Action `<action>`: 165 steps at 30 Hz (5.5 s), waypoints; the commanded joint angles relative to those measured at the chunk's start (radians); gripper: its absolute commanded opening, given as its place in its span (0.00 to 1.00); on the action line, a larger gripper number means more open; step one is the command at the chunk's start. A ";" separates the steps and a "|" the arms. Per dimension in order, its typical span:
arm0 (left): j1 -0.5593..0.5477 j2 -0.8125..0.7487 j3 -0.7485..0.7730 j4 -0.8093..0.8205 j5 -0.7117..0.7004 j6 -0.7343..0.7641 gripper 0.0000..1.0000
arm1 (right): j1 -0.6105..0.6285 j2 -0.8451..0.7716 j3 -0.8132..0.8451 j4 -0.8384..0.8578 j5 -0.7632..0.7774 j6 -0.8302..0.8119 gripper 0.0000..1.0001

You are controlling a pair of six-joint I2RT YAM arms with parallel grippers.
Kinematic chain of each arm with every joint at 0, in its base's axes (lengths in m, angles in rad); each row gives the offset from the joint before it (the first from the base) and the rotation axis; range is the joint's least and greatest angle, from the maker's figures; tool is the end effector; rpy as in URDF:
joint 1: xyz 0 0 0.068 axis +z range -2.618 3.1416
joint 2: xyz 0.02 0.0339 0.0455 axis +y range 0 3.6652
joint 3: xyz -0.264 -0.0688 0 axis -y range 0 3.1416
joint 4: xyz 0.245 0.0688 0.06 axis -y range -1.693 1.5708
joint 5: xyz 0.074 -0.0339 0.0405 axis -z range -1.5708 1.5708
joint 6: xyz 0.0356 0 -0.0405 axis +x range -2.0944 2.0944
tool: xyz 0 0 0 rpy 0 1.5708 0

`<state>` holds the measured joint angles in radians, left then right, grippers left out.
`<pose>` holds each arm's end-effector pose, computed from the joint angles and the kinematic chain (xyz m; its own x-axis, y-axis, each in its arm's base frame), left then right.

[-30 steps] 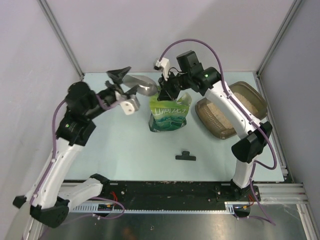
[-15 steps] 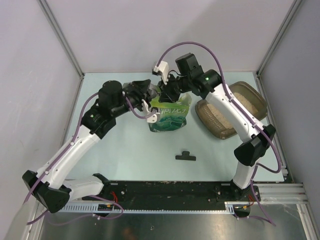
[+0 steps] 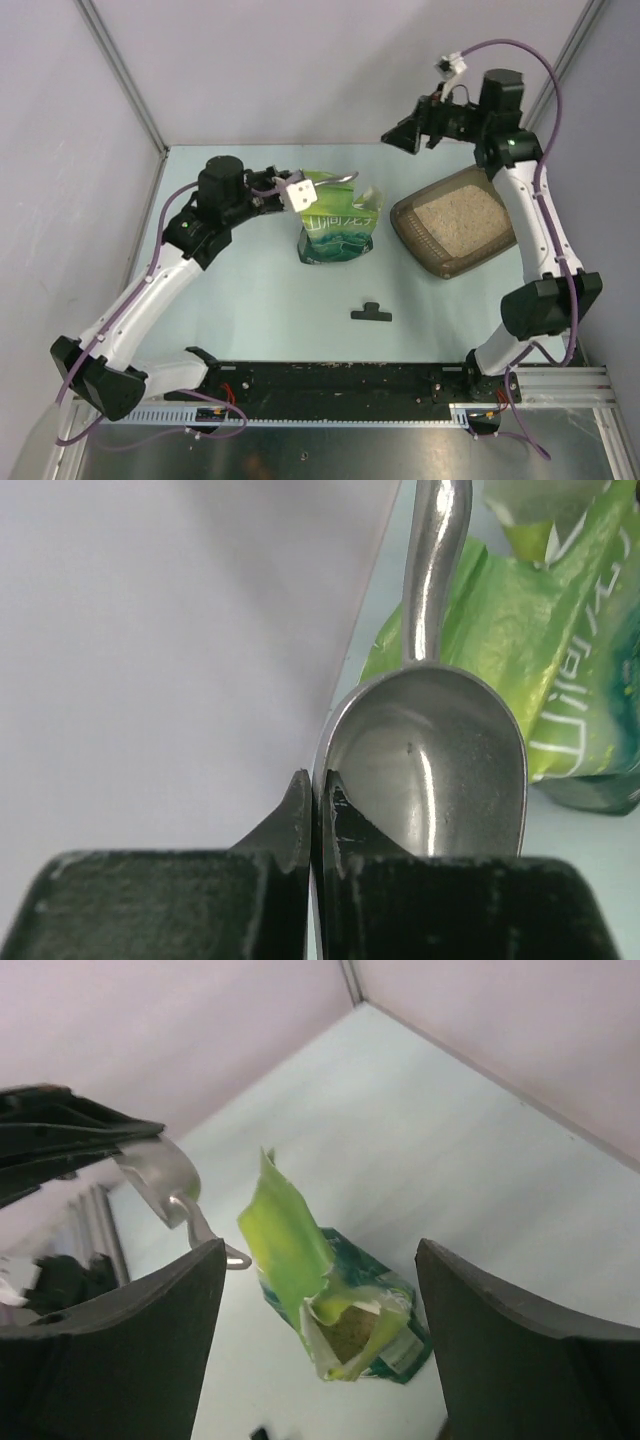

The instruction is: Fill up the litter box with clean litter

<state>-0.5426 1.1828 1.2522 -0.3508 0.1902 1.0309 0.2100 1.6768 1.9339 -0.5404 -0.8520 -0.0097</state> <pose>0.2235 -0.1426 0.4045 0.4461 0.7146 -0.5389 0.5446 0.2611 0.7970 0.3496 0.1019 0.4691 -0.2652 -0.0631 -0.9621 -0.8466 0.4928 0.2010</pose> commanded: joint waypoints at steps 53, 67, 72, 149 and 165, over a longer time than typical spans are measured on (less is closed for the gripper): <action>0.122 0.221 0.243 0.090 0.296 -0.540 0.77 | -0.087 -0.121 0.034 -0.090 0.114 0.033 0.00; 0.175 0.458 0.415 -0.157 0.632 -0.489 0.76 | -0.014 -0.112 0.083 -0.178 0.255 -0.098 0.00; 0.162 0.521 0.441 -0.191 0.638 -0.451 0.66 | 0.029 -0.095 0.137 -0.278 0.292 -0.183 0.00; 0.036 0.202 0.167 0.128 0.399 -0.689 0.00 | 0.427 0.164 0.169 -0.576 1.214 0.344 0.00; 0.035 0.176 0.131 0.185 0.399 -0.743 0.00 | 0.443 0.225 0.001 -0.526 1.148 0.431 0.00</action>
<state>-0.5011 1.4380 1.3594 -0.3233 0.5659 0.3496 0.6571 1.9079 2.0251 -1.0813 0.3050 0.3756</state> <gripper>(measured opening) 0.005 0.310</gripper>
